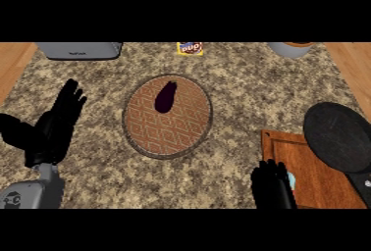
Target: Pick the cupcake from the cutting board and place it in the pan
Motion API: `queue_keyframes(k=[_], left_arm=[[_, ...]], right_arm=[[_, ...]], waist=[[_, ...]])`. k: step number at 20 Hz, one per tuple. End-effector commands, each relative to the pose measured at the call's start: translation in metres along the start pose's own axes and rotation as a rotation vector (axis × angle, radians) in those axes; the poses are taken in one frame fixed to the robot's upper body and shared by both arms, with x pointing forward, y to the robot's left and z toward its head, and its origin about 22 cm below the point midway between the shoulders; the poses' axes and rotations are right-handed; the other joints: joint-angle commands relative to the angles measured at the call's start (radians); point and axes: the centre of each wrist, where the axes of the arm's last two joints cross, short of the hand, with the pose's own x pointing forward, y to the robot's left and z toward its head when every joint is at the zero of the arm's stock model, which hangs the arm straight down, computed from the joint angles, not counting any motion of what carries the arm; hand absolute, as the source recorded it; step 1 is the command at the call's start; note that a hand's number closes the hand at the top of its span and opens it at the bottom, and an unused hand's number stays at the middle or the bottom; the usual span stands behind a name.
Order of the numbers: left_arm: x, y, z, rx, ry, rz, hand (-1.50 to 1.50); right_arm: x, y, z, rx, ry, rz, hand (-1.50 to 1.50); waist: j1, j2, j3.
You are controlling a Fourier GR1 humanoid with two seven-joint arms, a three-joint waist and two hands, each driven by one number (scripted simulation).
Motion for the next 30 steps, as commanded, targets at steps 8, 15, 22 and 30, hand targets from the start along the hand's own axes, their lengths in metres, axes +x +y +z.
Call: queue_keyframes(k=[8,15,22,30], left_arm=[[0.003,-0.001,-0.008,0.005,-0.006,-0.006,0.0],[0.001,-0.008,-0.011,0.003,-0.02,0.001,0.0],[-0.012,0.005,0.008,-0.008,-0.026,-0.017,0.0],[-0.013,0.008,0.008,0.004,-0.022,-0.008,0.0]], right_arm=[[0.126,-0.052,0.054,-0.282,0.134,0.082,1.5],[0.067,-0.081,0.027,-0.351,0.244,0.037,1.5],[-0.014,-0.066,0.002,-0.423,0.297,-0.012,1.5],[-0.103,-0.047,-0.018,-0.371,0.265,-0.044,1.5]], waist=[[0.002,0.016,0.004],[0.003,0.017,0.003],[0.008,0.017,0.003],[0.009,0.018,0.003]])
